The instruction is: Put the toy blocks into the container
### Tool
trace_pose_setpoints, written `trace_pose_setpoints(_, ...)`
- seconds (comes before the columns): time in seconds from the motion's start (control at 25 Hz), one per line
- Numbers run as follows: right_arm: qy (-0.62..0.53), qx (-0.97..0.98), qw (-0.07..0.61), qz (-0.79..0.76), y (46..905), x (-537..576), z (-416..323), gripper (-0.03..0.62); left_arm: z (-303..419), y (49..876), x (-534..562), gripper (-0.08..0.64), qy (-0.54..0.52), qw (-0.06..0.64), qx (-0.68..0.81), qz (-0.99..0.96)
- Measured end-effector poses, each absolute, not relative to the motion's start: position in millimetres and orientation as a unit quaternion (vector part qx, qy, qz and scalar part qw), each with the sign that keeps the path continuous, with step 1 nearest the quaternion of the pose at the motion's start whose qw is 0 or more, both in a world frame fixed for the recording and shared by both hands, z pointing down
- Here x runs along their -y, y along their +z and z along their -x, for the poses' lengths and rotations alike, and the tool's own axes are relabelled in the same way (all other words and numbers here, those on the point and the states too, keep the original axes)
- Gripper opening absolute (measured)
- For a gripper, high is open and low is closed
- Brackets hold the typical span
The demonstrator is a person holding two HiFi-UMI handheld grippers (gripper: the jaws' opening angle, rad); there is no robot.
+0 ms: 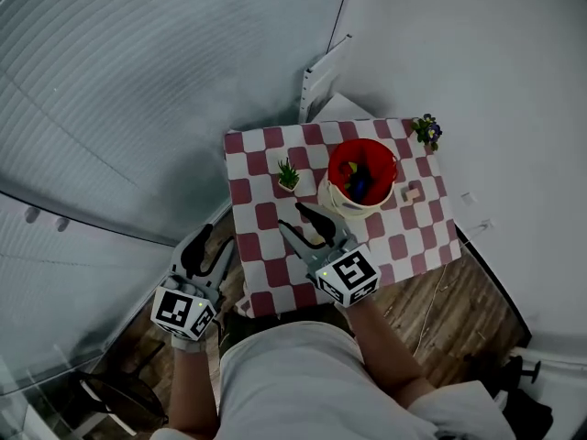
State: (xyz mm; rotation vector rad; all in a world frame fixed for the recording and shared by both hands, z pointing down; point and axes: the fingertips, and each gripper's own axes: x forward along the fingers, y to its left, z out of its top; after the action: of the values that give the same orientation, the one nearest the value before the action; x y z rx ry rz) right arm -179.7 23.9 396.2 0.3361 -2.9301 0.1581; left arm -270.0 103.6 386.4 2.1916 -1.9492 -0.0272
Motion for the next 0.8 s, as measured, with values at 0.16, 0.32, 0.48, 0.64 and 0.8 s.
trace_pose_setpoints(0.16, 0.058, 0.983, 0.104, -0.137, 403.3, -12.5, 190.5, 0.184, 281.4, 397.9, -88.5, 0.170, -0.006, 0.118, 0.639, -0.760)
trace_pose_setpoints(0.32, 0.067, 0.977, 0.115, -0.165, 412.8, -1.3, 185.7, 0.184, 281.4, 417.0, -75.2, 0.170, -0.002, 0.131, 0.618, -0.775)
trace_pose_setpoints(0.48, 0.079, 0.970, 0.124, -0.192, 421.3, 11.2, 169.3, 0.184, 269.5, 429.5, -58.8, 0.175, 0.011, 0.145, 0.593, -0.792)
trace_pose_setpoints(0.64, 0.095, 0.962, 0.129, -0.221, 430.2, 25.9, 143.3, 0.184, 248.5, 443.2, -38.7, 0.181, 0.032, 0.157, 0.565, -0.809)
trace_pose_setpoints(0.8, 0.111, 0.951, 0.136, -0.255, 441.0, 37.8, 111.7, 0.184, 221.3, 458.5, -20.5, 0.184, 0.046, 0.175, 0.532, -0.827)
